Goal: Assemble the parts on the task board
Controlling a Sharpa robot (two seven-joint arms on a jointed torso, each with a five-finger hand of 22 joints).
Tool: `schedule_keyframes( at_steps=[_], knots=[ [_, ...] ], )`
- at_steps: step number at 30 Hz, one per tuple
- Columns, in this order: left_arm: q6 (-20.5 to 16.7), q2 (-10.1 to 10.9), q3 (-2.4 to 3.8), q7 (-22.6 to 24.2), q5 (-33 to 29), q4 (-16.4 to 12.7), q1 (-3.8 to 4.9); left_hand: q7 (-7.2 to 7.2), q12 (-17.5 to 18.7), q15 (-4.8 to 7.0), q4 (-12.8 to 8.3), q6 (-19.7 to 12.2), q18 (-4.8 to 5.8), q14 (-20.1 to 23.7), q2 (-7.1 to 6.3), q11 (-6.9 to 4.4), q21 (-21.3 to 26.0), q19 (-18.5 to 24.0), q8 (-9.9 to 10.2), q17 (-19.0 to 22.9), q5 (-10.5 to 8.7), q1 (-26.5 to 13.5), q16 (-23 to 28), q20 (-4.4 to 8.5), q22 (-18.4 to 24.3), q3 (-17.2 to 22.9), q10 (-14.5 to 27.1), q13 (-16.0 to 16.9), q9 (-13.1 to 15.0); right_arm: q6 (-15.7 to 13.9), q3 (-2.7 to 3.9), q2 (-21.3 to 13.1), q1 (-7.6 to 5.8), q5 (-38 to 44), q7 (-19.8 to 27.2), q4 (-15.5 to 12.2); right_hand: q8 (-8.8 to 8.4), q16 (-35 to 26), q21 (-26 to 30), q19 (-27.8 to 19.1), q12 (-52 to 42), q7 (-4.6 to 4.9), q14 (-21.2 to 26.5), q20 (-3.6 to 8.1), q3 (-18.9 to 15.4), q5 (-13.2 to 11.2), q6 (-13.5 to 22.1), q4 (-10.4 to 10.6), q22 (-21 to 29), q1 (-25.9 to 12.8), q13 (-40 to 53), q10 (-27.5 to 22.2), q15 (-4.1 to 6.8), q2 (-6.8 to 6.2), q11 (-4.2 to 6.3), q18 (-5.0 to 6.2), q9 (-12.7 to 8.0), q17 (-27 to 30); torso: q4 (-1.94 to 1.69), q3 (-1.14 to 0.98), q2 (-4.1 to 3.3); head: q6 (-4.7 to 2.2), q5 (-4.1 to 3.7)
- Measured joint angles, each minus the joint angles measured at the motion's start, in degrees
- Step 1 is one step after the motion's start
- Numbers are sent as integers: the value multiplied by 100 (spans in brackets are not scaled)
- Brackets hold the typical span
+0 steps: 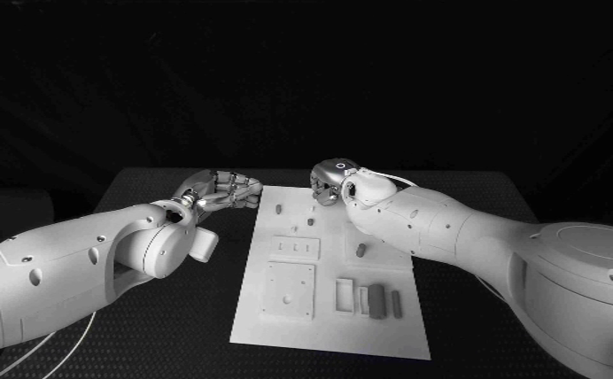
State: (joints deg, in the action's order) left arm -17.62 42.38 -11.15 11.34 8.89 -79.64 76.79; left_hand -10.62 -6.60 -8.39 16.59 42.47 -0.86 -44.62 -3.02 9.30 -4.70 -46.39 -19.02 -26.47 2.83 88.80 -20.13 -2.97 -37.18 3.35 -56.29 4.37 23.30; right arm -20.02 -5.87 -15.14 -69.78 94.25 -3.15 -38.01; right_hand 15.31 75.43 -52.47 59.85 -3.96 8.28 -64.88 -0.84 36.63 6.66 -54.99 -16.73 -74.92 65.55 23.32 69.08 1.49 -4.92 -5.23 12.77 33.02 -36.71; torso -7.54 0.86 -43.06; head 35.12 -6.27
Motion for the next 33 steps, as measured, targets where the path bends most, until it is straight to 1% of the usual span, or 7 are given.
schedule_keyframes(
  at_steps=[11,17,24,28,29,30,33],
  knots=[
    [0,-4,0,-1,0,7,0,0,3,0,0,0,0,0,0,0,23,0,0,-5,0,0,0,0,2,0,0,-5,0,78,-1,0,0,-67,0,8,-202,2,0,-71,22,142,91,-71,0,0,278,0,0,8,-294,-496,-176,-98,-164,-17,-151,41,2,2,-2,7,-4],
    [0,-1,0,-1,0,7,0,0,24,0,0,0,0,0,0,0,23,0,0,-5,0,0,0,0,1,0,0,-5,0,81,-1,-21,0,-100,5,-8,-214,2,0,-81,22,159,111,-81,0,0,321,0,0,10,-394,-553,-196,-100,-205,-19,-185,49,3,1,-4,7,-4],
    [-1,67,0,-1,0,-3,0,0,24,0,0,0,0,0,0,0,23,0,0,-5,0,0,0,0,1,0,0,-4,1,-79,13,-409,-34,-199,51,-452,-241,20,0,-83,22,146,117,-84,0,0,347,0,0,13,-439,-595,-203,-183,-205,-23,-205,56,10,-2,-5,-26,4],
    [-5,148,0,1,0,-32,0,0,24,0,0,0,0,0,0,0,23,0,0,-10,0,0,0,0,1,0,0,-4,1,-210,202,-886,-148,-345,106,-1014,-246,33,0,-90,-20,167,99,-91,-20,0,368,96,0,-120,-462,-539,-221,-360,-177,-24,-230,78,31,-8,-8,-77,9],
    [-6,157,-1,1,0,-31,0,0,24,0,0,0,0,0,0,0,23,0,0,-10,0,0,0,0,1,0,0,-4,1,-235,295,-1058,-183,-382,115,-1208,-246,17,35,-95,-61,167,133,-98,-34,0,368,167,0,-211,-452,-438,-187,-451,-139,-25,-231,102,40,-9,-9,-89,14],
    [-7,158,-1,2,-1,-30,0,0,24,0,0,0,0,0,0,0,23,0,0,-10,0,0,0,0,1,0,0,-4,1,-248,338,-1174,-210,-407,120,-1325,-246,-18,70,-120,-90,167,162,-123,-49,0,368,229,0,-285,-435,-355,-158,-525,-114,-25,-231,119,55,-13,-12,-102,19],
    [-7,156,-1,5,-1,-24,1,0,24,0,0,0,0,0,0,0,23,0,0,-9,0,0,0,0,1,0,0,-4,1,-257,404,-1541,-285,-485,120,-1639,-246,-50,112,-162,-161,167,221,-164,-158,0,368,537,0,-671,-324,-136,-100,-877,-39,-25,-238,153,106,-23,-13,-141,32]
  ],
)
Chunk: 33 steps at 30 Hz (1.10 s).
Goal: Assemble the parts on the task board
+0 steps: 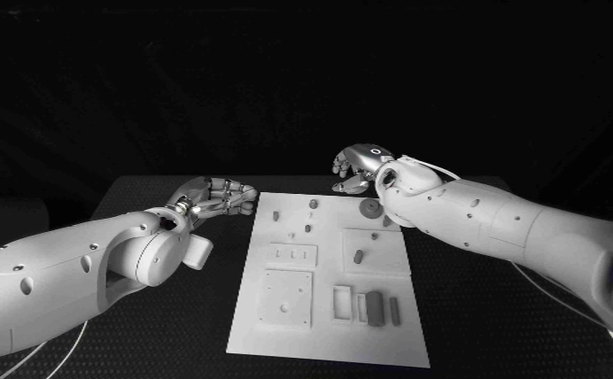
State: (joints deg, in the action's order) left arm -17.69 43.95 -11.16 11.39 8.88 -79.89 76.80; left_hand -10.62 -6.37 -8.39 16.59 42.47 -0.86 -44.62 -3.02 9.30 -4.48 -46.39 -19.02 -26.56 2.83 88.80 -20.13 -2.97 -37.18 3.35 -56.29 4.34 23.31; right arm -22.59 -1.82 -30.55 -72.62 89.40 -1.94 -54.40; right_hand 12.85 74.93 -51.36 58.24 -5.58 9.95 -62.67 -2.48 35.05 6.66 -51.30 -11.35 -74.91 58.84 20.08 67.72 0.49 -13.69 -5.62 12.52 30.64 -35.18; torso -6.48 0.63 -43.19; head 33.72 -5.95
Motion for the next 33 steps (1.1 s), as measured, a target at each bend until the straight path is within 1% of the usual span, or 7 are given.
schedule_keyframes(
  at_steps=[4,5,7,14,19,26,33],
  knots=[
    [0,-7,0,4,0,40,-1,0,0,0,0,0,0,0,0,0,0,0,0,0,0,0,0,0,0,0,0,0,0,30,26,-451,-48,-89,-38,-391,30,0,37,-80,-191,10,107,15,-345,0,10,263,-1,-581,330,202,81,-154,104,34,14,2,66,-19,4,-40,22],
    [1,-7,-1,4,0,48,-1,0,0,0,0,0,0,0,0,0,0,0,0,0,0,0,0,0,0,0,0,0,0,46,27,-533,-54,-104,-53,-463,42,2,44,-104,-253,29,132,23,-375,0,55,291,-1,-617,457,275,138,-175,133,128,28,1,83,-25,8,-45,25],
    [1,-8,-3,4,0,62,-2,0,0,0,0,0,0,0,0,0,0,0,0,1,0,0,0,0,0,0,0,0,0,100,30,-683,-62,-135,-89,-594,50,48,44,-104,-442,16,123,23,-407,0,81,305,-1,-627,807,338,168,-177,196,165,61,-8,125,-38,18,-59,36],
    [5,-25,-13,6,-3,84,-11,0,0,0,0,0,0,0,0,0,0,0,0,-4,0,0,0,0,0,0,0,0,0,459,28,-874,-64,-188,-202,-639,96,665,-162,-5,-2384,-135,95,122,-572,0,113,215,-1,-557,4130,-118,319,-184,350,214,165,-320,212,-80,36,-85,13],
    [6,-20,-15,6,-5,86,-19,0,0,0,0,0,0,0,0,0,0,0,0,-4,0,0,0,0,0,0,0,0,1,698,18,-873,6,-198,-224,-506,50,1208,-402,32,-3652,-174,145,158,-512,0,175,33,-1,-405,5367,-376,312,-128,405,215,165,-698,224,-90,34,-90,-35],
    [14,-46,-16,6,-7,105,-32,0,0,0,0,0,0,0,0,0,0,0,0,-3,0,0,0,0,-1,0,0,1,1,844,-53,-584,133,-197,-186,66,13,1596,-623,61,-4780,-144,199,186,-444,0,224,-146,0,-260,5488,-491,315,-23,377,203,161,-1009,220,-89,32,-86,-103],
    [28,-77,-16,6,-9,135,-57,0,0,0,0,0,0,0,0,0,0,0,0,-3,0,0,0,0,-1,0,0,1,-4,944,-66,-384,289,-192,-82,287,12,1704,-676,61,-5260,-146,199,186,-420,0,226,-170,-1,-225,5488,-529,314,13,378,170,152,-1115,204,-84,32,-44,-130]
  ],
)
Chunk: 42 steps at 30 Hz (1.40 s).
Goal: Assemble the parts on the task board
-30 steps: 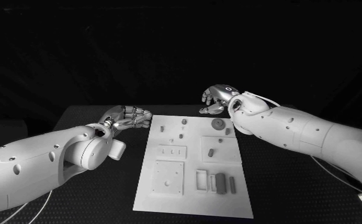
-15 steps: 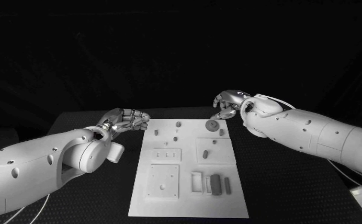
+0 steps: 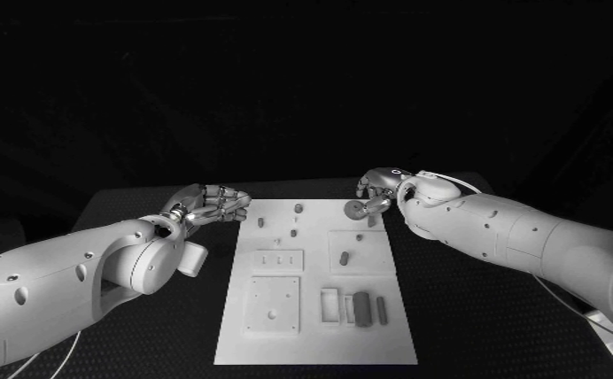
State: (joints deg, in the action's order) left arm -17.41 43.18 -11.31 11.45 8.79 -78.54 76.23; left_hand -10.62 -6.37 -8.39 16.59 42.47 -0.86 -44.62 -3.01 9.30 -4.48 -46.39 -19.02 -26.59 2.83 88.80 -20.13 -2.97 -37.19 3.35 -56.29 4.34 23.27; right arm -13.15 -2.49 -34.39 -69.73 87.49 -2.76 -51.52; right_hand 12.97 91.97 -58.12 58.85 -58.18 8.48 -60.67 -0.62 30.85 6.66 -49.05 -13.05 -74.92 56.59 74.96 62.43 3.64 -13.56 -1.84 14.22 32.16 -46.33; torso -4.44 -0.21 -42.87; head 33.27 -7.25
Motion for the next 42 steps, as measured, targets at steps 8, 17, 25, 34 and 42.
schedule_keyframes(
  at_steps=[8,17,25,34,42],
  knots=[
    [8,-10,0,0,-1,11,-2,0,0,0,0,0,0,0,0,0,0,0,22,-5,0,0,0,0,0,0,0,0,0,79,0,88,20,0,110,179,-28,23,-37,-22,-110,-33,34,21,17,0,48,-17,0,0,0,-115,13,91,-12,-43,-25,-21,7,8,0,23,18],
    [17,-13,0,0,-2,13,-2,0,0,0,0,0,0,0,0,0,0,0,22,-4,0,0,22,0,0,0,0,0,1,107,0,129,19,-19,191,315,-30,23,-70,-22,-221,-62,40,21,15,0,101,-159,0,77,-1,-205,17,320,-2,-21,-56,-39,6,11,1,31,3],
    [23,-12,0,-1,-3,13,-2,0,22,0,0,0,0,0,0,0,0,0,22,-4,0,0,22,0,0,0,0,0,1,133,-1,290,76,-72,256,498,-63,22,-96,-44,-299,-75,40,39,-25,0,126,-277,0,55,-83,-235,17,767,10,-15,-124,-55,-4,11,1,44,12],
    [27,8,0,-3,-3,2,-2,0,22,0,0,0,0,0,0,0,0,0,22,-9,0,0,22,0,0,0,0,0,1,154,-2,355,123,-106,299,639,-67,22,-101,-52,-321,-68,46,31,-40,0,176,-292,0,51,-109,-286,11,822,1,-13,-149,-56,-4,9,-2,85,52],
    [28,15,2,-4,-3,-8,-1,0,22,0,0,0,0,0,0,0,0,0,22,-9,0,0,22,0,2,0,0,0,1,152,2,388,132,-124,329,666,-67,22,-101,-53,-321,-69,46,30,-40,0,195,-292,0,51,-109,-318,10,821,8,-12,-148,-56,8,5,-3,115,63]
  ],
)
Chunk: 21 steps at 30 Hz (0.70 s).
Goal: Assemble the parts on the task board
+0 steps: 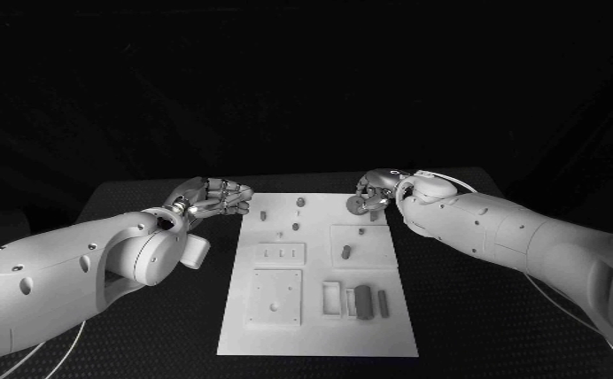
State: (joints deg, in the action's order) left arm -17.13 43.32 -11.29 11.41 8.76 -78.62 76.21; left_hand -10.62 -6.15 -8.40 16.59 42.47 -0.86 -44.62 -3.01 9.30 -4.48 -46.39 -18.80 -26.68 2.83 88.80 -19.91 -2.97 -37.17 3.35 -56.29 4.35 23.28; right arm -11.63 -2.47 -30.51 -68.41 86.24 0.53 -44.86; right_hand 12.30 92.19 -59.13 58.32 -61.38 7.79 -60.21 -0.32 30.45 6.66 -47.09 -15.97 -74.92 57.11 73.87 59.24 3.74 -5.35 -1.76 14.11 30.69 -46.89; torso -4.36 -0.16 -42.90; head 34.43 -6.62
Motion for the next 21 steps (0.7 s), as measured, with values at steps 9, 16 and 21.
schedule_keyframes(
  at_steps=[9,16,21],
  knots=[
    [2,0,0,-1,0,1,0,0,0,0,0,0,0,0,23,0,0,0,0,1,0,-23,0,0,3,0,0,0,0,-2,5,24,10,-14,40,32,56,0,-24,-15,-45,-62,0,11,40,0,-44,-40,0,167,-32,-1,-1,294,2,3,0,-15,0,-4,3,14,-4],
    [6,0,0,-3,-1,-2,0,0,0,0,0,0,0,0,23,0,0,0,0,1,0,-23,0,0,2,0,0,0,-5,18,8,77,13,-31,83,114,88,0,-35,-30,-72,-69,0,11,24,0,-50,-56,0,174,-59,-9,-1,324,-6,4,13,-20,1,-4,3,25,-10],
    [12,15,0,-7,-1,-17,1,0,0,0,0,0,0,0,23,0,0,0,0,-1,0,-23,0,0,2,0,0,0,-4,40,-2,91,6,-59,118,150,88,0,-35,-31,-72,-69,0,10,7,0,-51,-39,0,162,-72,-9,-1,336,-6,4,-8,-20,-4,-4,3,52,-9]
  ],
)
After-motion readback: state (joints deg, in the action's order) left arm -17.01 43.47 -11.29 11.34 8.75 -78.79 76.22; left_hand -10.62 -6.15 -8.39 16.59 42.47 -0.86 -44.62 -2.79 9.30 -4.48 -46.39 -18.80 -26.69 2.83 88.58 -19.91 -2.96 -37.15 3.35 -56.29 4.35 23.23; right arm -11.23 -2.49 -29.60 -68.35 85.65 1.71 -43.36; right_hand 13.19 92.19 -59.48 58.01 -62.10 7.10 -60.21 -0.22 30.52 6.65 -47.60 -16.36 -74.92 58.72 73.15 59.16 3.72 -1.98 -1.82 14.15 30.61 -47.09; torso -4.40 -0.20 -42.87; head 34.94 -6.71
